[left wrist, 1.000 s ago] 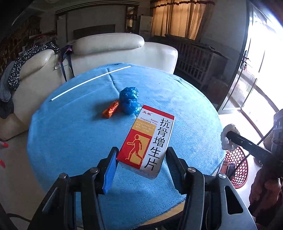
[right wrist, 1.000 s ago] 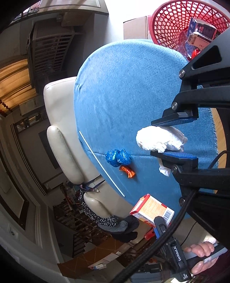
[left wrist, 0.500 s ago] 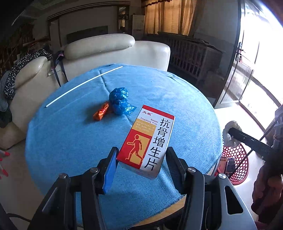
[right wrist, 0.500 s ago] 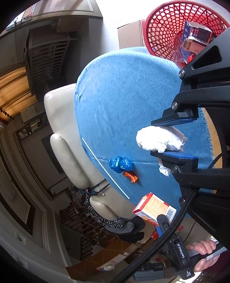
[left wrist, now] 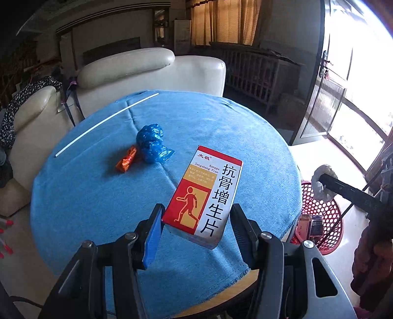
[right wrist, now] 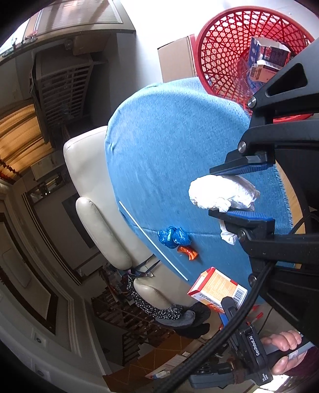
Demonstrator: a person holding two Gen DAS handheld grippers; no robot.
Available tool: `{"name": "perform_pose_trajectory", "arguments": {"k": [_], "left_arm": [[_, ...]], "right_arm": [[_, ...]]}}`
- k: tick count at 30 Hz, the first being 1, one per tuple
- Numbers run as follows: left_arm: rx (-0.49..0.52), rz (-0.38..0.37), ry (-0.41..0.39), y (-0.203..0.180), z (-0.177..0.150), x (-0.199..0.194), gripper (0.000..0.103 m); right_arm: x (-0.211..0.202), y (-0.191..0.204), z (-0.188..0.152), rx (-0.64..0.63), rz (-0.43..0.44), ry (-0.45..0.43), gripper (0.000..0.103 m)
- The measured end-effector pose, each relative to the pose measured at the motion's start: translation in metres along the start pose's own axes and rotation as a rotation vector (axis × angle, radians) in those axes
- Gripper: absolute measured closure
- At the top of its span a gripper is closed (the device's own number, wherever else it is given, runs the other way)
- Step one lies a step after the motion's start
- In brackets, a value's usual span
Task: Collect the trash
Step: 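Carry the pill box and tissue to the red basket and release both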
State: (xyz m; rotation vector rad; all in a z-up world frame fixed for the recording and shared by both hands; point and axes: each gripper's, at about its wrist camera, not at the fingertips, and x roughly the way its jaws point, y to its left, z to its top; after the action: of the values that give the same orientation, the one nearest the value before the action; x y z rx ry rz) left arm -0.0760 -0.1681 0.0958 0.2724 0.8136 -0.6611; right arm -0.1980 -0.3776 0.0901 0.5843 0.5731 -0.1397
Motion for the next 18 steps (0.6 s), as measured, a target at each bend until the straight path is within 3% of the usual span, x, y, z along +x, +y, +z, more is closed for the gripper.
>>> {"name": "perform_pose_trajectory", "arguments": {"k": [18], "left_arm": [[0.073, -0.044, 0.022, -0.047, 0.014, 0.021, 0.047]], "right_arm": [[-0.028, -0.044, 0.002, 0.073, -0.044, -0.037, 0.075]]}}
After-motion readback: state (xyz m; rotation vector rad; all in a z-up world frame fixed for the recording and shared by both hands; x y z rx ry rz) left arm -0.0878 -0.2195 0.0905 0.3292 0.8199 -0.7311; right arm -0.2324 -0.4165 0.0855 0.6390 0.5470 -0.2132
